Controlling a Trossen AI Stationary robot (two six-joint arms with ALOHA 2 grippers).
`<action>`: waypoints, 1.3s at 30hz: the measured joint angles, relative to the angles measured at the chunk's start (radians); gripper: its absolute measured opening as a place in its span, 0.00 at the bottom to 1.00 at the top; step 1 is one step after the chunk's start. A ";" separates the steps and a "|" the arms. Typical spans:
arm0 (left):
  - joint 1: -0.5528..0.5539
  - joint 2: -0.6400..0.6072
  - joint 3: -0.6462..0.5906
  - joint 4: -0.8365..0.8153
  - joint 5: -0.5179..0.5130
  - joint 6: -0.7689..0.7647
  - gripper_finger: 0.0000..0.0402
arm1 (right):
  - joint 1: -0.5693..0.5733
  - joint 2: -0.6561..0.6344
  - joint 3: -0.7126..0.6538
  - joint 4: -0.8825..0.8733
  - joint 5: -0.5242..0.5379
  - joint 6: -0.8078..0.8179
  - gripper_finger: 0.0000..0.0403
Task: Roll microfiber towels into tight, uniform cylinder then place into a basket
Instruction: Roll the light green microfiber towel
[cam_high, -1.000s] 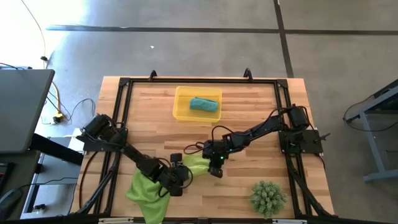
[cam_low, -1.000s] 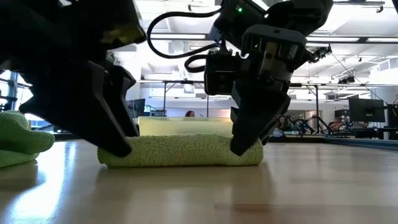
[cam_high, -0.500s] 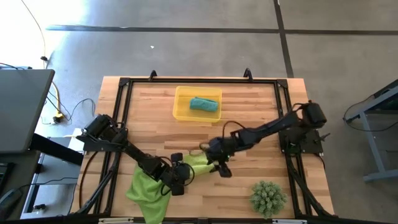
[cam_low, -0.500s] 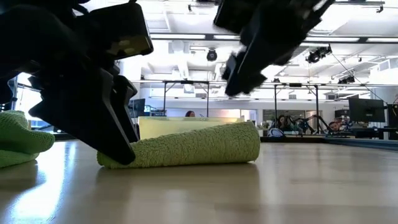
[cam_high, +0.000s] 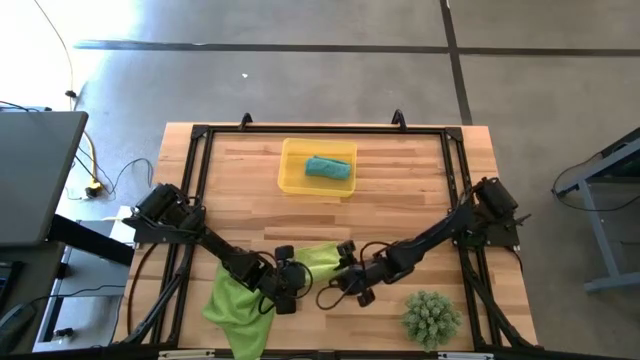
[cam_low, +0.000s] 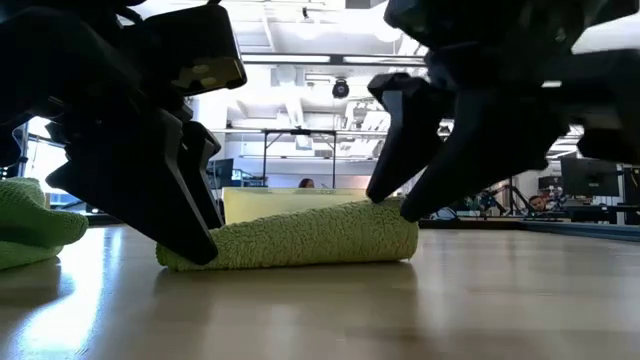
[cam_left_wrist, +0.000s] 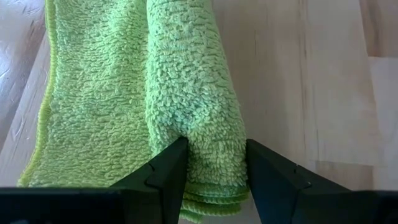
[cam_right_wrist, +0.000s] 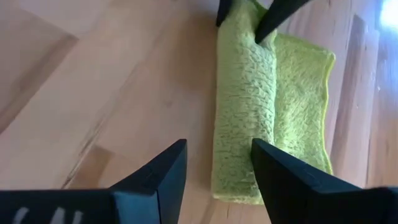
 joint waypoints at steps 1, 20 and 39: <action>0.000 0.000 0.000 0.000 0.000 0.000 0.37 | -0.004 0.003 0.000 -0.001 0.000 0.004 0.43; 0.000 0.003 -0.001 0.004 -0.017 0.000 0.37 | -0.050 -0.039 0.000 -0.134 -0.033 0.071 0.43; 0.003 0.002 -0.002 0.005 -0.020 -0.004 0.37 | -0.047 0.018 0.002 -0.027 -0.012 0.247 0.43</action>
